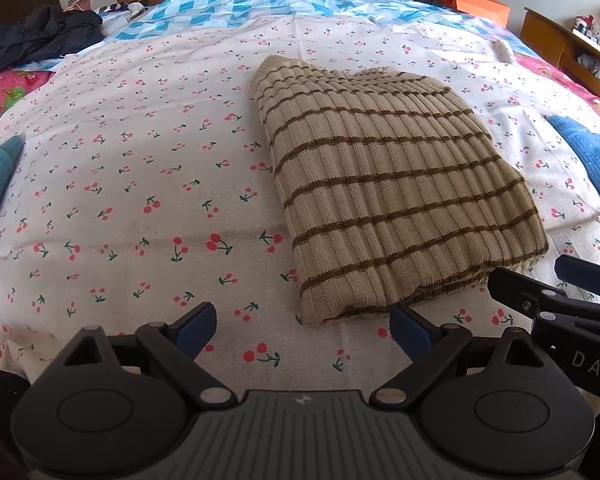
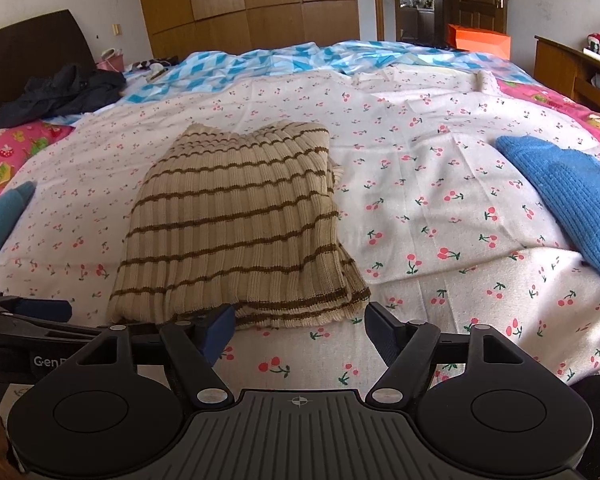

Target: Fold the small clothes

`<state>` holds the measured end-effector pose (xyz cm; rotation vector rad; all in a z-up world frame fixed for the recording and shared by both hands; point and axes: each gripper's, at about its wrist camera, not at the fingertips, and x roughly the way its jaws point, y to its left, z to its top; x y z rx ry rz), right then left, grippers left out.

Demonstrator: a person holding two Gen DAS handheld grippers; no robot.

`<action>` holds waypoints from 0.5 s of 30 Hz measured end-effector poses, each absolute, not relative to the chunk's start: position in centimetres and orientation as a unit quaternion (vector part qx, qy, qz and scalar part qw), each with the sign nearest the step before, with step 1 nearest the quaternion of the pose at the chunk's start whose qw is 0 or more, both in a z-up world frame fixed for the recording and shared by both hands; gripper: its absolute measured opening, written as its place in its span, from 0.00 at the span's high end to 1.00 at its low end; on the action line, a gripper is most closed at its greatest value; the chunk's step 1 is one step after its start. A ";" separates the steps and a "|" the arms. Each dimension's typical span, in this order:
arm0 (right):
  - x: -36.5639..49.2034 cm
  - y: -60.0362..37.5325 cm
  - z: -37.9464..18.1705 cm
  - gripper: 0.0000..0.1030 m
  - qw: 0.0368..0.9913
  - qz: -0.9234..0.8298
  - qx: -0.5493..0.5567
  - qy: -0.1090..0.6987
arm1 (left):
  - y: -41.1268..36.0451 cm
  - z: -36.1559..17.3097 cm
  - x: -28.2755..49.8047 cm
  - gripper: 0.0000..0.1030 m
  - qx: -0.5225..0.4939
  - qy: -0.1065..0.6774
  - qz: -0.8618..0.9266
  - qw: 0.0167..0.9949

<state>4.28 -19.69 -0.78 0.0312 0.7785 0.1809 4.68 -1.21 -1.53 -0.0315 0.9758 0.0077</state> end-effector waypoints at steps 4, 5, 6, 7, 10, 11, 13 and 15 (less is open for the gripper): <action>4.3 -19.7 -0.9 0.28 0.919 0.087 0.015 0.385 | -1.1 -1.5 4.7 0.05 -0.018 0.468 0.004 0.884; 4.3 -19.7 -1.0 0.28 0.918 0.086 0.015 0.386 | -1.2 -1.5 4.7 0.05 -0.017 0.468 0.004 0.884; 4.3 -19.7 -1.0 0.28 0.918 0.085 0.014 0.387 | -1.2 -1.5 4.7 0.05 -0.017 0.469 0.005 0.883; 4.3 -19.7 -1.0 0.28 0.918 0.085 0.013 0.388 | -1.2 -1.5 4.7 0.05 -0.016 0.470 0.006 0.883; 4.3 -19.6 -1.1 0.28 0.917 0.084 0.012 0.390 | -1.2 -1.5 4.7 0.05 -0.013 0.471 0.008 0.882; 4.3 -19.7 -1.1 0.28 0.917 0.084 0.012 0.390 | -1.2 -1.6 4.7 0.05 -0.014 0.471 0.008 0.882; 4.3 -19.7 -1.1 0.28 0.916 0.084 0.012 0.392 | -1.2 -1.6 4.7 0.05 -0.014 0.473 0.008 0.881; 4.4 -19.7 -1.2 0.28 0.915 0.084 0.011 0.394 | -1.2 -1.7 4.7 0.05 -0.014 0.475 0.008 0.880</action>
